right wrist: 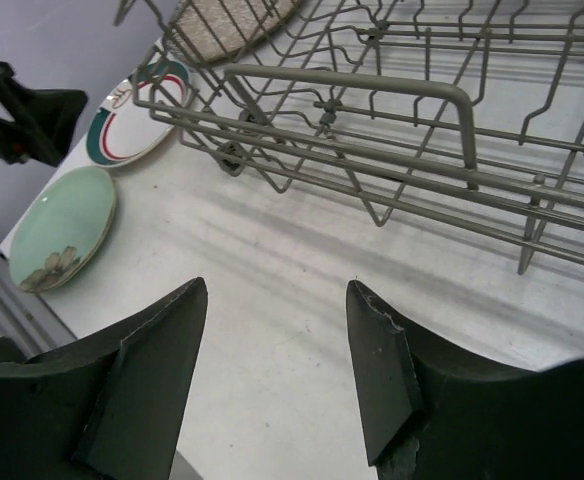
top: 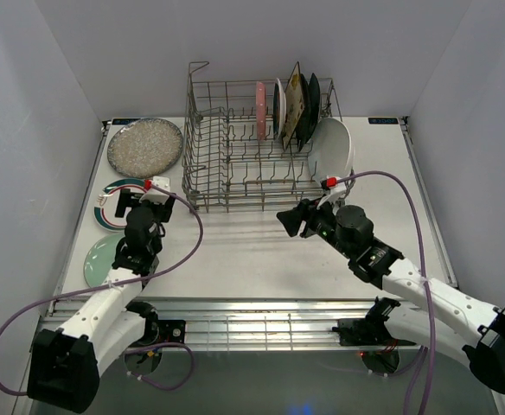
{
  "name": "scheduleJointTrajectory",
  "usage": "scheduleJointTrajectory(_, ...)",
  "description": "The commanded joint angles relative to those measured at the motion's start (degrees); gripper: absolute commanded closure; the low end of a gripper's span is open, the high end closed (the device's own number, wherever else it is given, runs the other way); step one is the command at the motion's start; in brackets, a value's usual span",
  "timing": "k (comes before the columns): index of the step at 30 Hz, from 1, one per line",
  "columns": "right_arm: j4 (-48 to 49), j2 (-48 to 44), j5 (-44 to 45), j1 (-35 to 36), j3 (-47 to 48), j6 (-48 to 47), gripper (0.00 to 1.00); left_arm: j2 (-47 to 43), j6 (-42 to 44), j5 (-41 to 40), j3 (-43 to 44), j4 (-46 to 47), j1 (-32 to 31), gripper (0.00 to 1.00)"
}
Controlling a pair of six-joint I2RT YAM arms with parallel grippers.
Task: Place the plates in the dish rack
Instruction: Pick up the plate from the corner of the board.
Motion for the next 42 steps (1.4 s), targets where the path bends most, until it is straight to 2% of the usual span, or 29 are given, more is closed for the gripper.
scheduleJointTrajectory(1,2.44,-3.55,-2.63,1.32,-1.0,1.04,0.36,2.92,2.51,-3.57,-0.29,5.24,1.22,0.02)
scheduleJointTrajectory(10,-3.27,-10.48,-3.51,2.03,-3.72,0.69,0.35,14.16,9.45,-3.04,-1.61,17.46,6.41,0.02)
scheduleJointTrajectory(17,-6.0,-19.1,-2.02,2.11,-8.12,1.57,0.33,24.62,8.05,-2.77,2.33,17.73,8.26,0.02)
scheduleJointTrajectory(25,-9.87,-24.12,-0.17,2.2,-9.18,1.66,0.31,24.2,10.32,2.05,0.32,18.44,8.79,0.02)
scheduleJointTrajectory(42,-8.99,-22.89,-0.7,2.11,-9.79,1.92,0.27,31.67,12.0,3.46,-1.26,18.26,8.79,0.02)
